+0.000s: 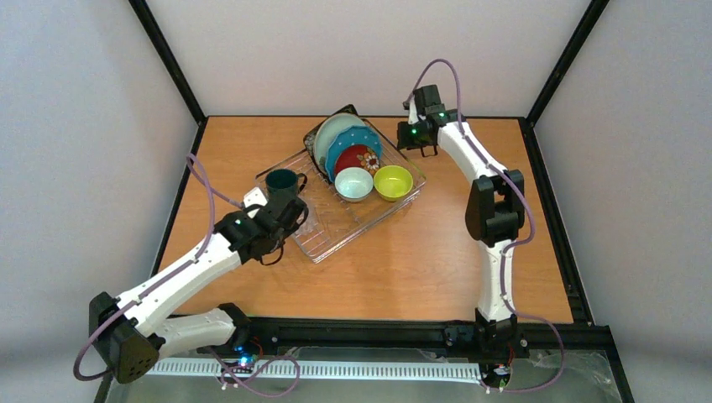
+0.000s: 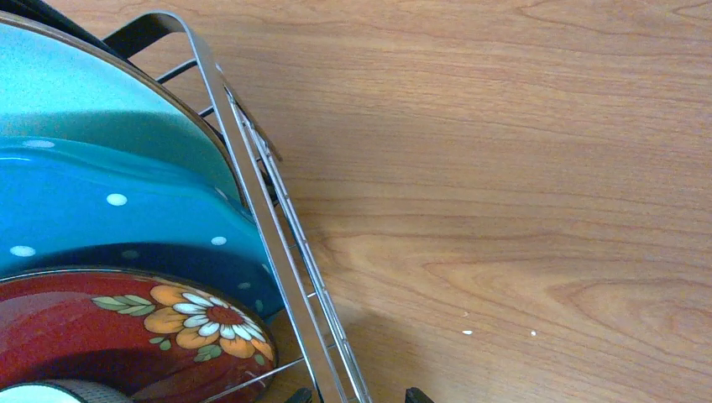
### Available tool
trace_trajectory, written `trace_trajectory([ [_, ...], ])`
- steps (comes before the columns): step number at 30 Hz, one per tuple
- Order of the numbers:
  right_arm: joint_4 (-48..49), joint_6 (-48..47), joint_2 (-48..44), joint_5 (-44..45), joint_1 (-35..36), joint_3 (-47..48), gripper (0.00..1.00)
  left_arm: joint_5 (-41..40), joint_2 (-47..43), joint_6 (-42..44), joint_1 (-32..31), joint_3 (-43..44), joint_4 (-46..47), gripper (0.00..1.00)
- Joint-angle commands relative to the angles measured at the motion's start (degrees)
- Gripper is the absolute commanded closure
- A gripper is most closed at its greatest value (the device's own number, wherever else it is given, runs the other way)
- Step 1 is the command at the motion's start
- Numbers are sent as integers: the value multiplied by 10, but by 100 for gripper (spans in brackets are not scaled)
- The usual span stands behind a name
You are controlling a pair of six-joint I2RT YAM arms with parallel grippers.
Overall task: Load the mixed dishes into the dish rack
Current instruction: Adjust the dish rack at the center of the board.
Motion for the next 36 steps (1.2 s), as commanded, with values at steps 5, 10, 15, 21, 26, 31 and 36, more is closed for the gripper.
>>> trace_trajectory([
  [5,-17,-18,33,9,5,41,37,7,-7,-26,4,-38,44,15],
  [10,-19,-18,41,7,6,45,37,18,2,-23,8,-51,65,15],
  [15,-21,-21,50,9,6,44,37,22,12,-22,9,-59,83,15],
  [21,-22,-24,54,9,6,44,38,28,26,-12,14,-61,101,14],
  [26,-24,-24,59,9,6,42,41,35,38,-6,15,-65,112,14],
  [31,-23,-23,66,6,6,42,44,42,46,0,15,-75,125,15],
  [36,-23,-21,76,3,6,43,53,46,57,8,16,-79,134,17],
])
